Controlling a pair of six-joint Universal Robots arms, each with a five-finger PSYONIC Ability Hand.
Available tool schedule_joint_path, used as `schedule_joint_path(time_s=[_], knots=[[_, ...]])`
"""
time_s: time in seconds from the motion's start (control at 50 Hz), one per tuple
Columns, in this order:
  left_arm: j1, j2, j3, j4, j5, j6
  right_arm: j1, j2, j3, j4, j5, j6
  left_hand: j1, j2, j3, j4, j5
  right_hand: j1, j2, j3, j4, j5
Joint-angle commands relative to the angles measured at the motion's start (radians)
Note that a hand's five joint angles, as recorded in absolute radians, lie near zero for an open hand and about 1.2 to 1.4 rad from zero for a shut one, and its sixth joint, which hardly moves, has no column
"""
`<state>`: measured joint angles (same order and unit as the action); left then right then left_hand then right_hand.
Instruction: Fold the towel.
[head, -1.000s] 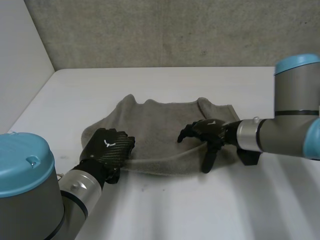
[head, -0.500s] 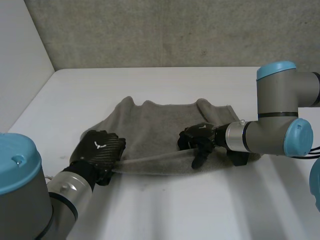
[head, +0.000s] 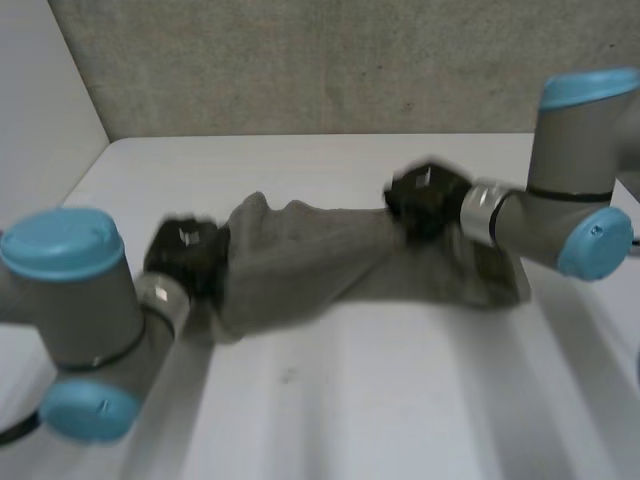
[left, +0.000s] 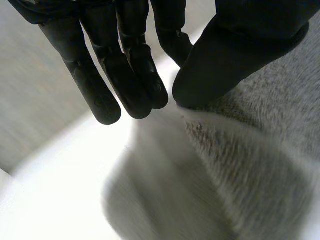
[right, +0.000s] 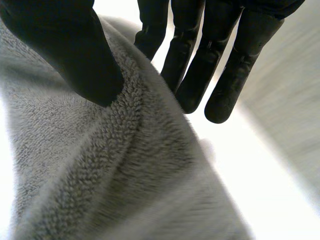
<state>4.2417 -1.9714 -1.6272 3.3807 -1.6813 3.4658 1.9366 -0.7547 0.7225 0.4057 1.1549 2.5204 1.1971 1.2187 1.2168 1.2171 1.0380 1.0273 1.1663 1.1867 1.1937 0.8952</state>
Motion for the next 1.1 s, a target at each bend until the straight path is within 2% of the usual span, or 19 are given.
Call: schedule_joint_path(time_s=[0.02, 0.04, 0.08, 0.18, 0.32, 0.36, 0.38, 0.42, 0.5, 0.52, 0.54, 0.56, 0.58, 0.64, 0.68, 0.7, 0.74, 0.84, 1.1], knots=[[0.067, -0.009, 0.265, 0.361, 0.002, -0.007, 0.002, -0.234, 0.163, -0.689, 0.139, 0.162, 0.199, 0.178, 0.179, 0.179, 0.184, 0.369, 0.23, 0.21, 0.203, 0.326], [0.067, -0.009, 0.265, 0.362, 0.002, -0.007, 0.002, -0.235, 0.164, -0.691, 0.14, 0.163, 0.199, 0.178, 0.179, 0.179, 0.184, 0.369, 0.23, 0.21, 0.203, 0.326], [0.069, 0.028, 0.288, 0.486, 0.012, -0.008, 0.001, -0.325, 0.288, -0.919, 0.196, 0.189, 0.199, 0.178, 0.179, 0.179, 0.184, 0.369, 0.23, 0.21, 0.203, 0.326], [0.061, 0.095, 0.235, 0.568, 0.06, -0.002, 0.002, -0.386, 0.411, -0.976, 0.194, 0.186, 0.199, 0.178, 0.179, 0.179, 0.184, 0.369, 0.23, 0.21, 0.203, 0.326], [0.067, 0.129, 0.07, 0.456, 0.114, 0.01, 0.002, -0.402, 0.526, -0.762, 0.163, 0.155, 0.199, 0.178, 0.179, 0.179, 0.184, 0.369, 0.23, 0.21, 0.203, 0.326], [0.075, 0.137, -0.04, 0.347, 0.123, 0.035, -0.001, -0.4, 0.589, -0.588, 0.151, 0.094, 0.199, 0.178, 0.179, 0.179, 0.184, 0.369, 0.23, 0.21, 0.203, 0.326], [0.075, 0.137, -0.04, 0.347, 0.123, 0.035, -0.001, -0.4, 0.589, -0.587, 0.151, 0.094, 0.199, 0.178, 0.179, 0.179, 0.184, 0.369, 0.23, 0.21, 0.203, 0.326], [0.095, 0.138, -0.146, 0.237, 0.126, 0.059, -0.001, -0.4, 0.667, -0.437, 0.144, 0.035, 0.199, 0.178, 0.179, 0.179, 0.184, 0.369, 0.23, 0.21, 0.203, 0.326], [0.098, 0.135, -0.221, 0.152, 0.126, 0.056, 0.002, -0.402, 0.738, -0.396, 0.129, 0.017, 0.199, 0.178, 0.179, 0.179, 0.184, 0.369, 0.23, 0.21, 0.203, 0.326], [0.093, 0.131, -0.243, 0.129, 0.124, 0.047, 0.004, -0.403, 0.768, -0.401, 0.123, 0.015, -0.039, -0.06, -0.059, -0.059, -0.054, 0.369, 0.23, 0.21, 0.203, 0.326], [0.093, 0.131, -0.243, 0.129, 0.124, 0.047, 0.004, -0.403, 0.768, -0.401, 0.123, 0.015, -0.041, -0.063, -0.061, -0.061, -0.057, 0.369, 0.23, 0.21, 0.203, 0.326], [0.092, 0.125, -0.255, 0.118, 0.123, 0.03, 0.004, -0.405, 0.782, -0.409, 0.117, 0.018, -0.375, -0.397, -0.395, -0.395, -0.391, 0.369, 0.23, 0.21, 0.203, 0.326], [0.09, 0.123, -0.255, 0.112, 0.121, 0.001, 0.004, -0.411, 0.785, -0.418, 0.115, 0.021, -0.524, -0.546, -0.544, -0.544, -0.54, 0.369, 0.23, 0.21, 0.203, 0.326], [0.084, 0.126, -0.25, 0.114, 0.121, -0.042, 0.007, -0.434, 0.778, -0.429, 0.114, 0.024, -0.537, -0.559, -0.557, -0.557, -0.553, 0.369, 0.23, 0.21, 0.203, 0.326], [0.076, 0.132, -0.221, 0.115, 0.121, -0.152, 0.007, -0.454, 0.773, -0.429, 0.114, 0.024, -0.686, -0.708, -0.706, -0.706, -0.701, 0.369, 0.23, 0.21, 0.203, 0.326], [0.076, 0.132, -0.221, 0.115, 0.121, -0.152, 0.007, -0.454, 0.773, -0.429, 0.114, 0.024, -0.687, -0.709, -0.707, -0.707, -0.703, 0.369, 0.23, 0.21, 0.203, 0.326], [0.055, 0.138, -0.179, 0.115, 0.121, -0.265, 0.011, -0.503, 0.759, -0.423, 0.115, 0.024, -1.023, -1.044, -1.042, -1.043, -1.038, 0.369, 0.23, 0.21, 0.203, 0.326], [0.009, 0.129, -0.105, 0.12, 0.123, -0.379, 0.048, -0.566, 0.758, -0.421, 0.117, 0.02, -0.998, -1.02, -1.018, -1.018, -1.014, 0.369, 0.23, 0.21, 0.203, 0.326], [-0.152, -0.056, 0.104, 0.164, 0.123, -0.433, 0.082, -0.793, 0.785, -0.412, 0.118, 0.021, -0.992, -1.014, -1.012, -1.012, -1.008, 0.369, 0.23, 0.21, 0.203, 0.326]])
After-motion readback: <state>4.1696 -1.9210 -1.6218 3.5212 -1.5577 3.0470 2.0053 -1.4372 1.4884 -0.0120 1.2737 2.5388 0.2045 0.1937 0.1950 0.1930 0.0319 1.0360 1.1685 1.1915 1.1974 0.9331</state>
